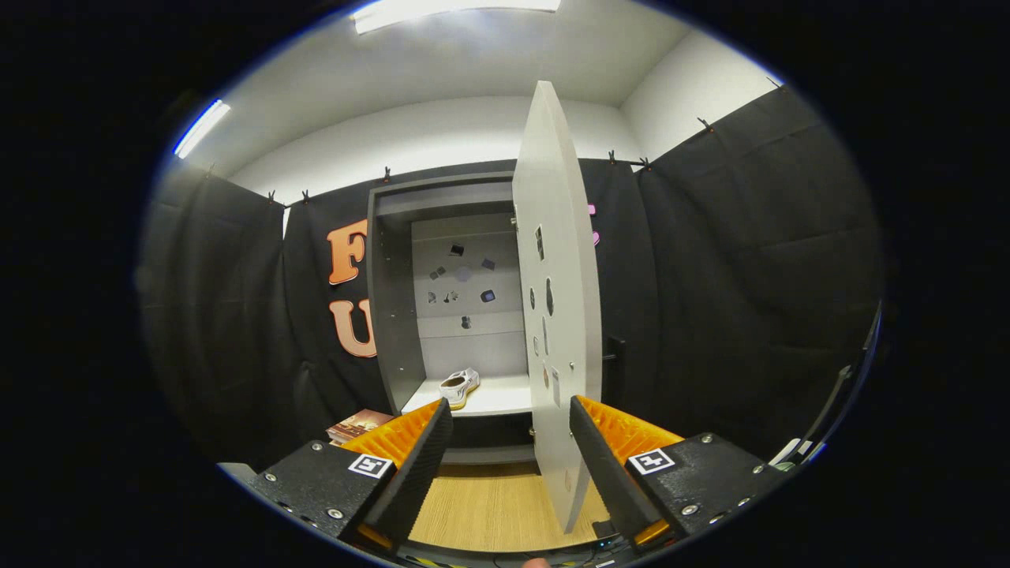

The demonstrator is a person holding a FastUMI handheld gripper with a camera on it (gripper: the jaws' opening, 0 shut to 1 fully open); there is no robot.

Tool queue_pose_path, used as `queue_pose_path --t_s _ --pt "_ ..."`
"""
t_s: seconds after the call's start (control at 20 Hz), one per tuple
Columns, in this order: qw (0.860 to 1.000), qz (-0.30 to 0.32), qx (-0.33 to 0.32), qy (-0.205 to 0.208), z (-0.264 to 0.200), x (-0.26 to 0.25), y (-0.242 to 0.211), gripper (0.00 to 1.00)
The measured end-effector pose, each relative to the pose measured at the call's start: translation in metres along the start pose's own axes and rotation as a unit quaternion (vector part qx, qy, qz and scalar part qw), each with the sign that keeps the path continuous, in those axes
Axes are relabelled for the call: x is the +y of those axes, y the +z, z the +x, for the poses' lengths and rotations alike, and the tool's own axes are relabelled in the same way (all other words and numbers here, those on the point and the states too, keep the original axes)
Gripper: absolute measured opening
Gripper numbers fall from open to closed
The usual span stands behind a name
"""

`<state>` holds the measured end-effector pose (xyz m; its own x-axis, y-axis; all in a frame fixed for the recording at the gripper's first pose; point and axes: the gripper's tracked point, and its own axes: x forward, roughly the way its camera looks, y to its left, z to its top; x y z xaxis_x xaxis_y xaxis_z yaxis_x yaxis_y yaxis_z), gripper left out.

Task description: Open the shoe cabinet door, grab the shoes and put them into the shoe cabinet, then close the shoe cabinet door.

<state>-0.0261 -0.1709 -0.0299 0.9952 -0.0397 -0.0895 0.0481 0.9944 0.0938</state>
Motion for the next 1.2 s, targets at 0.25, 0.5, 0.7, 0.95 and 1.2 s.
queue_pose_path --t_s 0.25,0.5,0.7,0.95,1.2 --pt "1.000 -0.007 -0.005 -0.012 0.006 -0.031 0.003 0.93" --pt "1.000 -0.001 -0.002 -0.030 0.017 -0.076 0.001 0.93" --pt "0.999 0.001 0.003 -0.038 0.022 -0.103 -0.005 0.93" --pt "1.000 0.004 0.009 -0.025 0.042 -0.121 -0.015 0.93" --pt "1.000 0.009 0.021 0.004 0.066 -0.123 -0.024 0.93"
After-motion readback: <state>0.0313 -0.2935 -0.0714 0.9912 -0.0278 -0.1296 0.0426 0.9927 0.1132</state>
